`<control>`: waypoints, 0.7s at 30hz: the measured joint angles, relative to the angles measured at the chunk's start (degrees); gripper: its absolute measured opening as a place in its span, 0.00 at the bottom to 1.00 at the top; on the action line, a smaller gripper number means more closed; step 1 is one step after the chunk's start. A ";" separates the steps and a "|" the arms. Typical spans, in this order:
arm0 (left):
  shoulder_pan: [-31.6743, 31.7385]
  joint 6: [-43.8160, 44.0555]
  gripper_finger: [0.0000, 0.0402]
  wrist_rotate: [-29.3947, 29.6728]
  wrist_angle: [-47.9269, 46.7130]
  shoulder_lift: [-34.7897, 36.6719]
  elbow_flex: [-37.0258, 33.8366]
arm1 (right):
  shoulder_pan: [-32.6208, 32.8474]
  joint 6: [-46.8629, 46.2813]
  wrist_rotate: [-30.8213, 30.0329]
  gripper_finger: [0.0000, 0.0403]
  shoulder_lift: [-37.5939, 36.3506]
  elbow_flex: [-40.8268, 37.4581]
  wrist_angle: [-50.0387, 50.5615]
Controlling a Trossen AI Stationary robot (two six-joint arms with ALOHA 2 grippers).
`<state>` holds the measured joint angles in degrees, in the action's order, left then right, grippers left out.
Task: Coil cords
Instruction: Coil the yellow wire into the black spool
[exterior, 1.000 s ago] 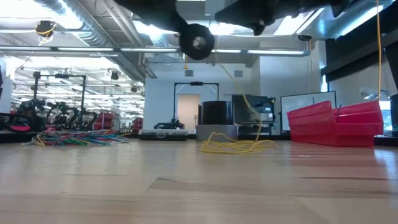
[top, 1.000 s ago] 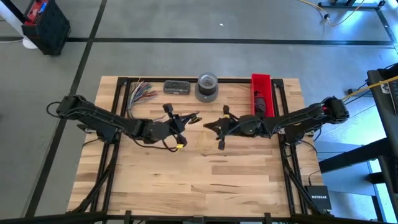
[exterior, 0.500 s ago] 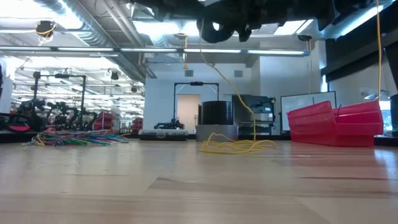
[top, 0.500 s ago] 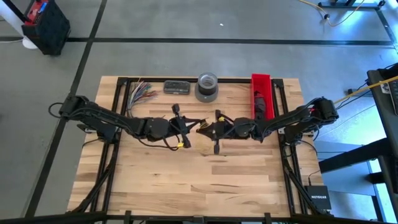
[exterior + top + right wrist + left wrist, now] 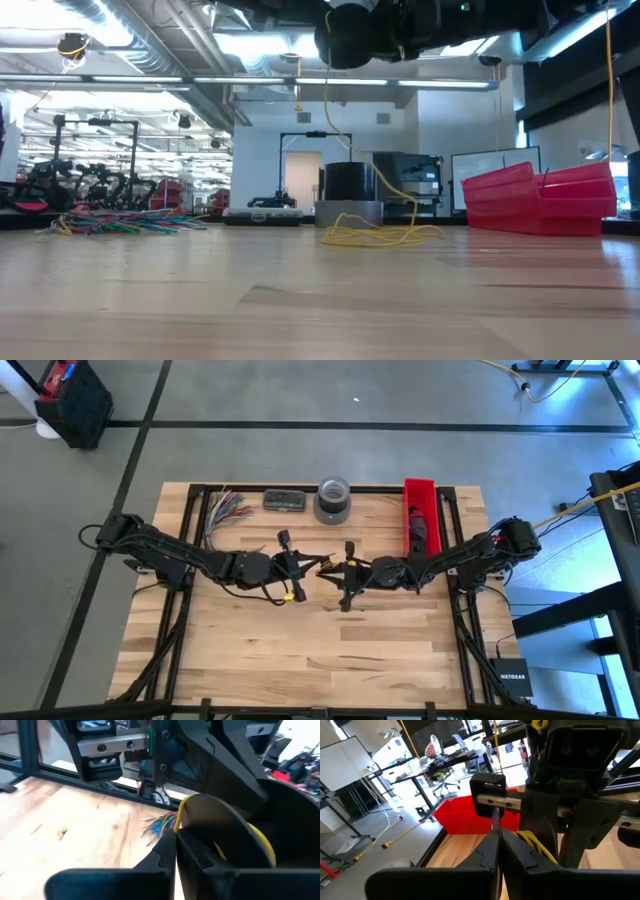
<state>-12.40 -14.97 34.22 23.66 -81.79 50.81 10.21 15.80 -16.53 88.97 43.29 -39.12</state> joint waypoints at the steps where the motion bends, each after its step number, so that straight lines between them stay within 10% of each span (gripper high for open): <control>1: 0.00 -0.09 0.01 -0.02 -0.05 0.03 0.01 | 0.10 0.78 -0.57 0.03 0.00 0.00 0.02; 21: 0.02 1.12 0.00 -0.07 -0.52 -0.14 0.04 | 0.27 -5.85 4.54 0.03 2.72 0.00 -8.38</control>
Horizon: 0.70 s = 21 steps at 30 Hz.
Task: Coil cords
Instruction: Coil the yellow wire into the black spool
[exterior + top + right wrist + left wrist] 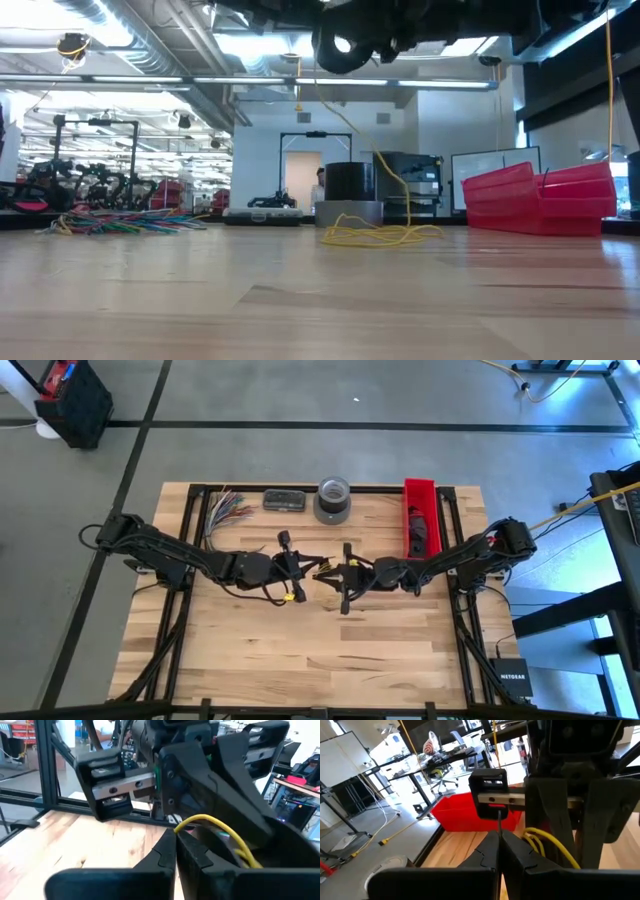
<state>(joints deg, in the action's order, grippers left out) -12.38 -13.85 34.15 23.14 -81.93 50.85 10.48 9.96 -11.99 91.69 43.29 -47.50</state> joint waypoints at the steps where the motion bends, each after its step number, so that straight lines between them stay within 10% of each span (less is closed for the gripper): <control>1: 0.00 -0.02 0.00 -0.01 0.00 0.00 0.00 | 0.00 0.02 -0.03 0.03 0.29 0.00 -0.47; 21: 1.51 -0.27 0.00 7.56 4.57 -3.91 0.11 | 0.02 -3.41 -14.85 0.03 0.60 -0.02 -0.92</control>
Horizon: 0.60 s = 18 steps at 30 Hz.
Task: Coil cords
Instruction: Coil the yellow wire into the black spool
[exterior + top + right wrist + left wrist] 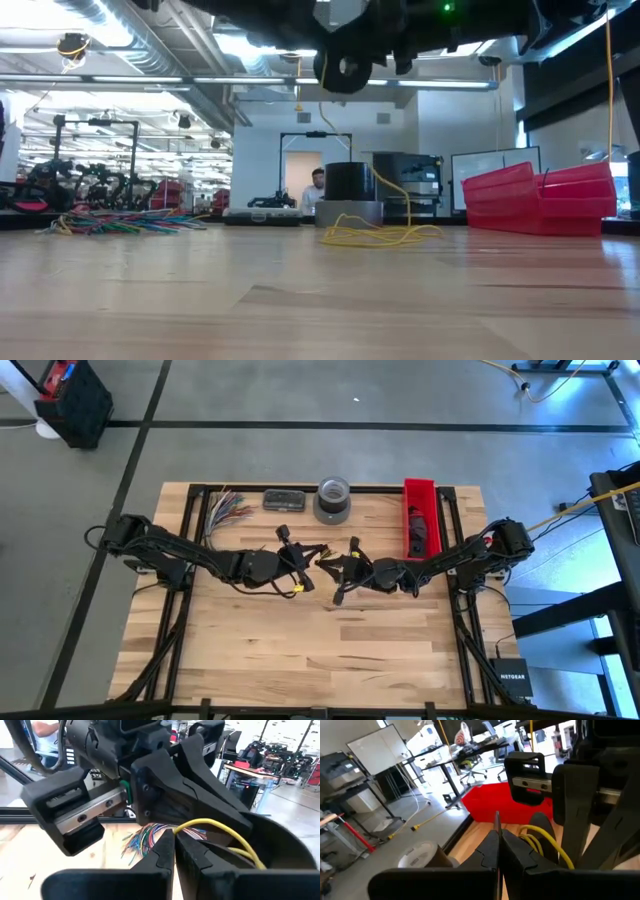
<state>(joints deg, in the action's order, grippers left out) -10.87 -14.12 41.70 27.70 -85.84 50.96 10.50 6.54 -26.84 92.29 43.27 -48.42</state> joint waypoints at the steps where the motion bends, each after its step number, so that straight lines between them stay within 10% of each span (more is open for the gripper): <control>1: -0.07 -0.35 0.00 0.00 1.44 -0.22 0.00 | 0.02 0.04 -0.02 0.03 0.00 0.00 0.04; 12: -0.78 -1.20 0.00 -0.90 3.35 -0.18 -0.03 | -0.50 7.21 7.44 0.04 0.00 0.02 4.59; 18: -3.40 -5.18 0.00 0.23 5.49 0.65 -0.15 | -0.78 7.68 1.22 0.04 -0.04 0.04 9.06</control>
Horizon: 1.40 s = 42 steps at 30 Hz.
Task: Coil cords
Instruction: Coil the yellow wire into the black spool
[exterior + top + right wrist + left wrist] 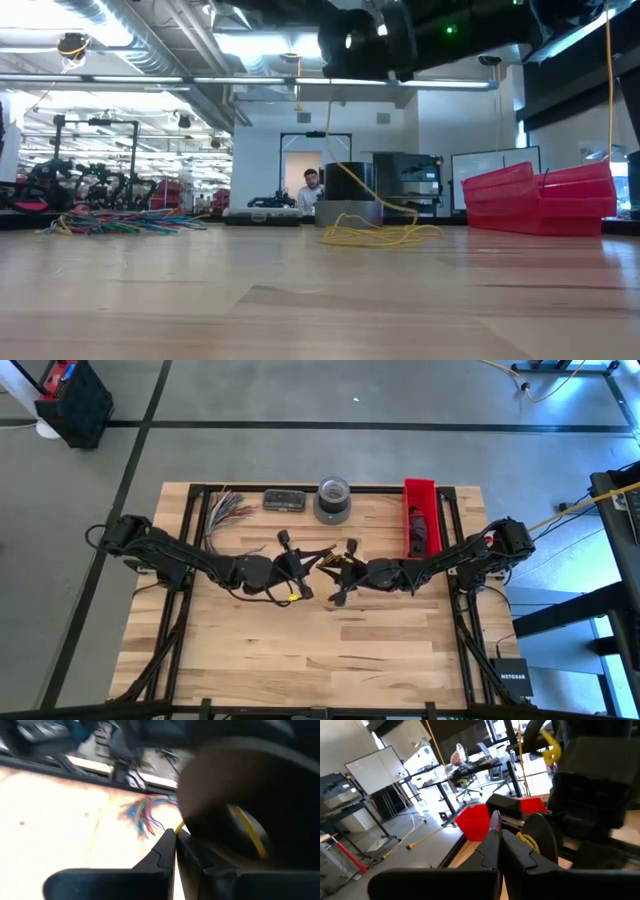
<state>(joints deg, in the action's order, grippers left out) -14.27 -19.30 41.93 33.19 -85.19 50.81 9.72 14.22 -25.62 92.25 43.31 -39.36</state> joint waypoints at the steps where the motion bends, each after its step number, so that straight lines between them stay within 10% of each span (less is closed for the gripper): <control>1: -0.47 -0.77 0.00 0.50 -0.03 0.25 0.00 | 0.09 0.00 -1.51 0.04 0.00 0.00 0.11; 16: -2.74 -5.18 0.00 6.77 0.01 0.74 0.00 | 0.08 -0.75 -5.31 0.06 -6.03 0.08 11.22; 31: -4.29 -6.79 0.00 7.60 0.46 1.83 0.13 | -0.02 -3.22 -0.74 0.47 -19.25 -0.11 37.29; 42: -6.26 -8.64 0.00 9.19 0.01 4.29 0.13 | -6.12 -3.13 18.84 0.45 -8.61 -5.88 13.19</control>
<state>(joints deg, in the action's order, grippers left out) -20.54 -27.93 51.12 33.20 -80.90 50.94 3.60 11.09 -6.78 83.64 37.43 -26.17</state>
